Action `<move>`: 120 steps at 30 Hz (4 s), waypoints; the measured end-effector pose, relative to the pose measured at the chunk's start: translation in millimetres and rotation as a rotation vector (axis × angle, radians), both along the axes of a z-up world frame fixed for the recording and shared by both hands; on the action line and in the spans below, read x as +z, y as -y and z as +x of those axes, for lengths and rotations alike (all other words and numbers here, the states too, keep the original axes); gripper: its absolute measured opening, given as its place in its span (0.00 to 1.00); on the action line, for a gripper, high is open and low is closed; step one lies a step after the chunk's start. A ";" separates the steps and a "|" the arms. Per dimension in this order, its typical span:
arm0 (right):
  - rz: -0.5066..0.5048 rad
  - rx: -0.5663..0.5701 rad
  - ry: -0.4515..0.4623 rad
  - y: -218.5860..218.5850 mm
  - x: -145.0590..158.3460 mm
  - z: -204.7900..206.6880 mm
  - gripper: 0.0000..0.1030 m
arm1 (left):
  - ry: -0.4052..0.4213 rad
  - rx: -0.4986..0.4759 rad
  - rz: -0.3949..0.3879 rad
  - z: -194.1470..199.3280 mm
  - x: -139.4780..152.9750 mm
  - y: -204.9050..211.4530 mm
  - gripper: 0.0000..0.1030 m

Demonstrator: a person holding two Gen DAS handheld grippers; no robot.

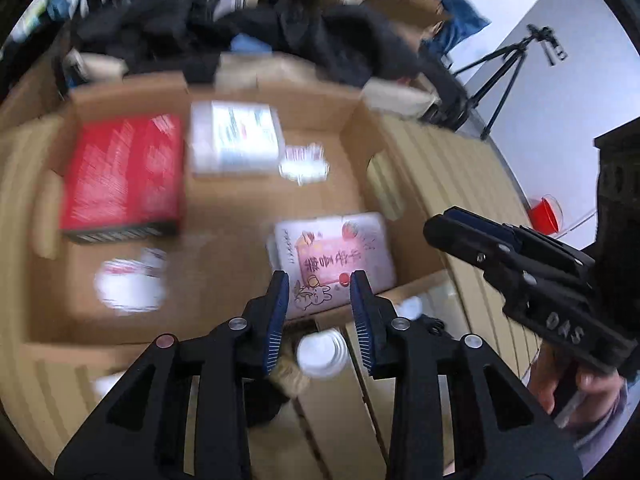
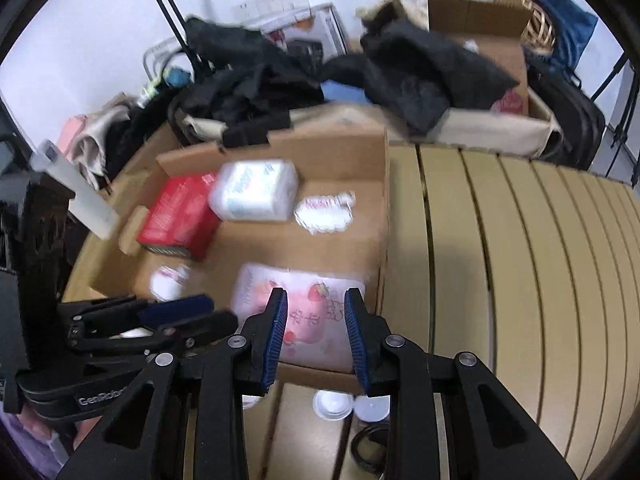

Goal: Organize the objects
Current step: 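Withdraw the right tool and move both tools toward the table, then grasp the black cloth with the left tool while the right tool grasps the black cable, then carry the black cloth and black cable into the tray and release both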

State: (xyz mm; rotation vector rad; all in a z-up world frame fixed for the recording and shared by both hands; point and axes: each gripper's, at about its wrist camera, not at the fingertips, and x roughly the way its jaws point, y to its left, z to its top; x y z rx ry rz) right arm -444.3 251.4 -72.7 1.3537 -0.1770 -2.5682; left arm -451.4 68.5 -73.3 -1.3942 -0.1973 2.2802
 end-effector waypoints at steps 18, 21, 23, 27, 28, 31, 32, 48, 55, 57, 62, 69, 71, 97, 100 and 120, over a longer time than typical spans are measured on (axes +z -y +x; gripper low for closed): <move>0.133 0.098 -0.085 5.7 149.7 105.4 0.70 | -0.247 0.282 -0.289 125.0 174.3 131.0 0.85; 0.157 0.092 -0.095 7.9 156.2 120.1 0.71 | -0.262 0.267 -0.292 143.2 176.2 130.9 0.85; 0.178 0.101 -0.109 11.3 161.3 130.9 0.71 | -0.269 0.266 -0.287 156.0 180.7 133.4 0.85; 0.200 0.106 -0.142 12.2 173.8 158.4 0.71 | -0.265 0.248 -0.222 190.4 184.8 141.4 0.85; 0.202 0.112 -0.160 11.9 177.3 170.3 0.71 | -0.258 0.243 -0.206 201.5 182.5 143.1 0.85; 0.191 0.149 -0.225 6.3 183.7 213.0 0.71 | -0.244 0.200 -0.199 245.8 174.2 146.7 0.85; 0.182 0.159 -0.231 3.2 184.7 228.5 0.71 | -0.249 0.173 -0.179 265.9 174.5 148.3 0.85; 0.313 0.172 -0.345 -50.5 242.3 372.8 0.80 | -0.377 0.104 -0.116 351.8 229.4 165.6 0.95; 0.206 0.151 -0.281 -41.4 160.3 321.9 0.80 | -0.376 0.118 -0.184 309.5 139.2 134.3 1.00; 0.204 0.141 -0.258 -31.4 119.5 303.9 0.80 | -0.289 0.093 -0.175 288.7 91.9 118.3 0.98; 0.237 0.152 -0.194 -9.4 26.8 251.7 0.80 | -0.279 0.051 -0.189 240.4 18.5 75.2 0.88; 0.170 0.092 -0.098 -24.1 -53.3 164.1 0.80 | -0.201 0.111 -0.110 136.3 -43.1 43.1 0.68; 0.178 0.078 -0.063 -26.4 -68.8 143.9 0.80 | -0.184 0.106 -0.133 112.7 -58.2 32.7 0.62; 0.208 0.026 -0.182 -28.3 29.9 256.2 0.41 | -0.274 0.199 -0.122 246.3 64.5 120.3 0.27; 0.202 0.006 -0.188 -30.9 42.7 278.1 0.41 | -0.300 0.201 -0.083 256.1 87.8 131.0 0.27; -0.091 -0.029 -0.027 -1.6 41.8 -39.3 0.41 | 0.051 0.055 0.185 -40.3 14.5 -14.4 0.27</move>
